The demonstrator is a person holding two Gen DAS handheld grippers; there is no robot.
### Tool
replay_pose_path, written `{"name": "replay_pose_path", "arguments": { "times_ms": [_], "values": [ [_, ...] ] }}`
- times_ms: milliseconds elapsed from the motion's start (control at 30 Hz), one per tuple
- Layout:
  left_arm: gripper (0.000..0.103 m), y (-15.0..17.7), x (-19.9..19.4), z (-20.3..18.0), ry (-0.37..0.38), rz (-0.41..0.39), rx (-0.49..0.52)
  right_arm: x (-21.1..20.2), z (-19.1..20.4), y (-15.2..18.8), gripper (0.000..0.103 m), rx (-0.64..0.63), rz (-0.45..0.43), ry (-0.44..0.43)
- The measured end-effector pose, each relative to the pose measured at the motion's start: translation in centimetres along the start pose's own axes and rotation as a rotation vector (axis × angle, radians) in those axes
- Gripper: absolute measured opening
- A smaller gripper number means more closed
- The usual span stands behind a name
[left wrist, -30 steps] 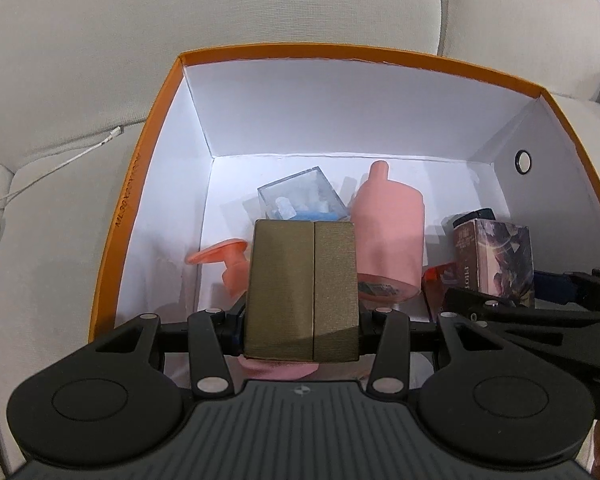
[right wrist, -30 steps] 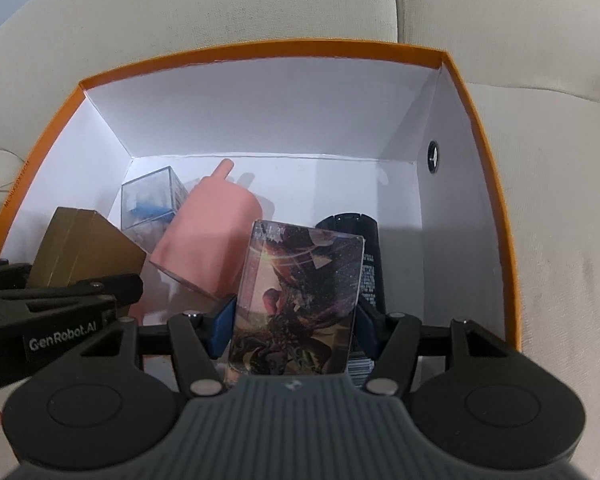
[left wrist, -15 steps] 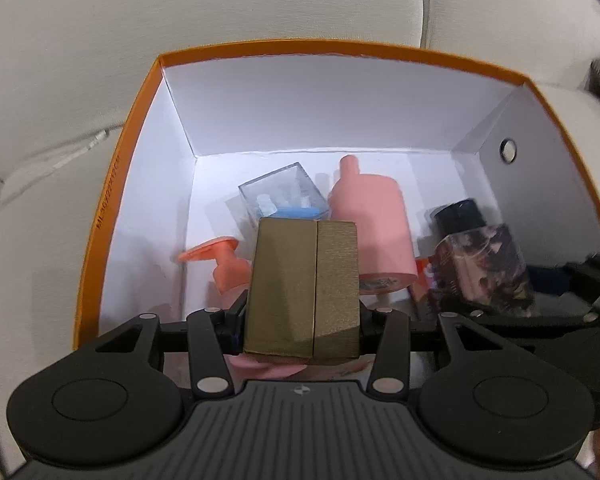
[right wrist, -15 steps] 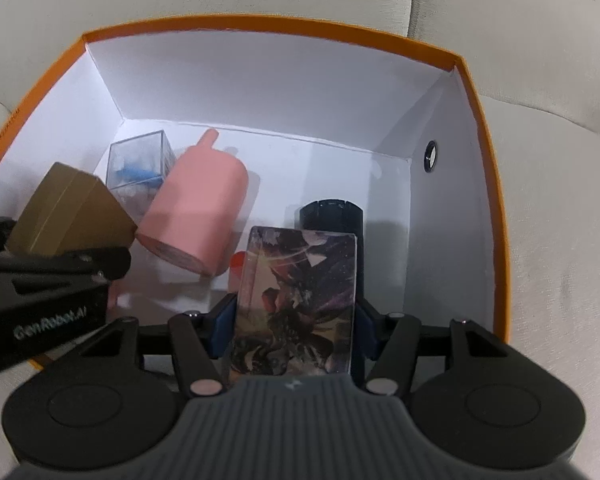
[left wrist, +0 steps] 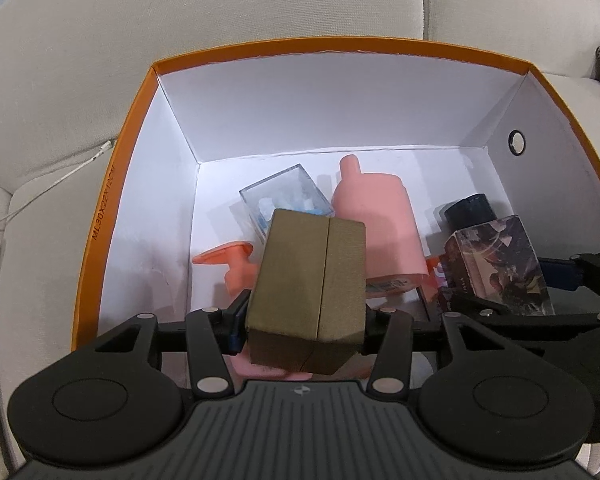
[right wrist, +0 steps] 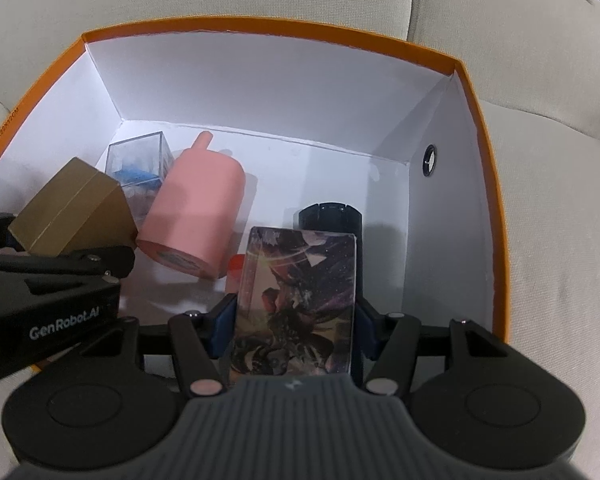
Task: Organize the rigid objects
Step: 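Lower the brown box and card box into the orange box with both tools, then open both tools to release the boxes and lift them out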
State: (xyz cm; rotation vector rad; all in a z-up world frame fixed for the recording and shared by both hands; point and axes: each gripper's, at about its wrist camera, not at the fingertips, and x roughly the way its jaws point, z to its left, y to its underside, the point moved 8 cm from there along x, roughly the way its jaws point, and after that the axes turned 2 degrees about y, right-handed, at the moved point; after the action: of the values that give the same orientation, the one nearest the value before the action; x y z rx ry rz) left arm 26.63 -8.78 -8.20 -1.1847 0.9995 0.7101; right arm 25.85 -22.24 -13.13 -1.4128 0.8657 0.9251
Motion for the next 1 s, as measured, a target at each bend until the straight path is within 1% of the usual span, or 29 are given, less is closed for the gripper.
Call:
{"name": "replay_pose_path", "arguments": {
  "times_ms": [167,333,533,733,1000],
  "values": [
    [0.06,0.0,0.4,0.6,-0.027,-0.002,-0.008,0.0,0.1,0.0,0.061,-0.002,0.002,0.01],
    [0.06,-0.2,0.6,1.2,-0.019,-0.002,-0.035,0.0,0.1,0.0,0.061,0.002,0.002,0.016],
    [0.063,-0.2,0.7,1.0,-0.034,-0.002,-0.023,0.1,0.2,0.0,0.062,0.007,0.002,0.025],
    [0.065,-0.2,0.7,1.1,-0.027,0.001,-0.034,0.2,0.2,-0.1,0.064,0.003,0.001,0.025],
    [0.065,-0.3,0.5,1.4,-0.013,-0.005,-0.044,0.1,0.2,-0.1,0.063,0.005,-0.003,0.024]
  ]
}}
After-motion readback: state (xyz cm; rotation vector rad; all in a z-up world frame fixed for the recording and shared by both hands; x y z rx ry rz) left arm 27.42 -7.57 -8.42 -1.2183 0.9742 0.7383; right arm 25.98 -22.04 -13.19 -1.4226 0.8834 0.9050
